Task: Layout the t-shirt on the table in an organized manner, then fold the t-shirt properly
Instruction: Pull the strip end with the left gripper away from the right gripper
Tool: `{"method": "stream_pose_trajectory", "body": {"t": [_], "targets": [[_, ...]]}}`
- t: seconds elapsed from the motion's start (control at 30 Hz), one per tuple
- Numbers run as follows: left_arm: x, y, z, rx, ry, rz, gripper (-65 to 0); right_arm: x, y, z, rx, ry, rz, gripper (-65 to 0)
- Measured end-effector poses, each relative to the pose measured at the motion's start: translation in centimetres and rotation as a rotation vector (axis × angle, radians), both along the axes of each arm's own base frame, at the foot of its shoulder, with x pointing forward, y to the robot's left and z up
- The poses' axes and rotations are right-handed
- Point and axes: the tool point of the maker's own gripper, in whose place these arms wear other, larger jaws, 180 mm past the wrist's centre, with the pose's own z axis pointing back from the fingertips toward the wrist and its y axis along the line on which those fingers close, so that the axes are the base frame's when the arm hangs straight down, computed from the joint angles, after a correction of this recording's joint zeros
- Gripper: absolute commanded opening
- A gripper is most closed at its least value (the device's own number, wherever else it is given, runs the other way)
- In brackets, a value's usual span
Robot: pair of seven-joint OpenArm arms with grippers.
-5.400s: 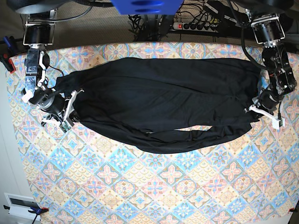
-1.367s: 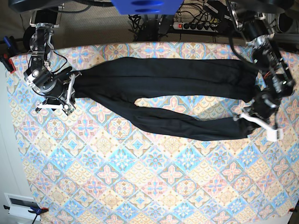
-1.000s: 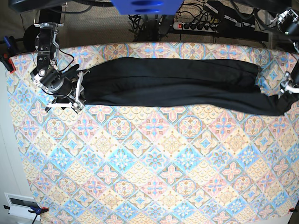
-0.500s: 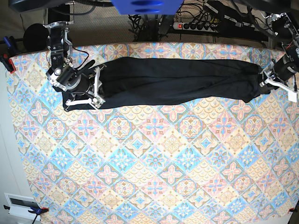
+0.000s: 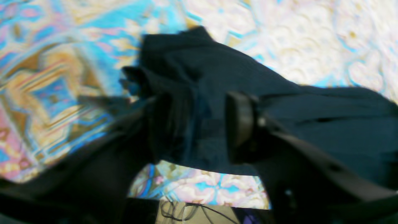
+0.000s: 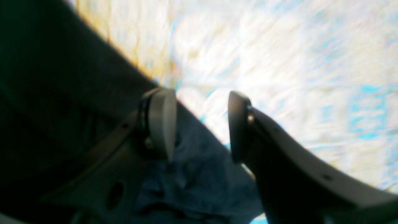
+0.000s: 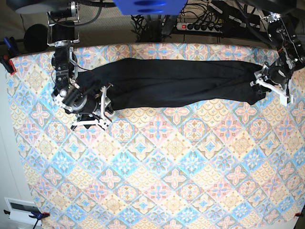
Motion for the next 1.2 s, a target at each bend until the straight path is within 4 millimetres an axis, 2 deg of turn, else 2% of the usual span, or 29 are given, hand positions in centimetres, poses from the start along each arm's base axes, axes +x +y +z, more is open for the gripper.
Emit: {"method": "stream_pose_trajectory", "body": {"t": [0.3, 0.47, 0.6, 0.67, 0.77, 0.9, 1.2], "targets": [[0.1, -0.6, -0.3, -0.024, -0.011, 0.012, -30.5, 3.0, 1.0, -1.5, -0.013, 0.053, 0.04, -39.0], [0.1, -0.6, -0.3, -0.021, -0.011, 0.013, -30.4, 2.4, 1.2, -2.4, -0.017, 0.083, 0.053, -39.0], [0.2, -0.5, -0.2, -0.018, -0.011, 0.013, -30.4, 2.4, -1.1, -2.5, -0.076, 0.087, 0.041, -39.0], [0.5, -0.5, 0.0, -0.017, -0.02, 0.013, -30.4, 2.5, -1.4, -2.6, -0.08, 0.089, 0.03, -39.0], [1.3, -0.5, 0.1, -0.035, -0.036, 0.022, -30.4, 2.2, -1.0, -3.2, -0.061, 0.109, 0.034, -39.0], [1.0, 0.2, -1.5, -0.064, 0.009, 0.057, -30.4, 0.9, -0.9, -5.6, -0.078, 0.182, 0.05, -39.0], [1.4, 0.4, -1.7, -0.074, 0.008, 0.067, -30.4, 0.4, -0.6, -6.4, -0.093, 0.208, 0.092, -39.0]]}}
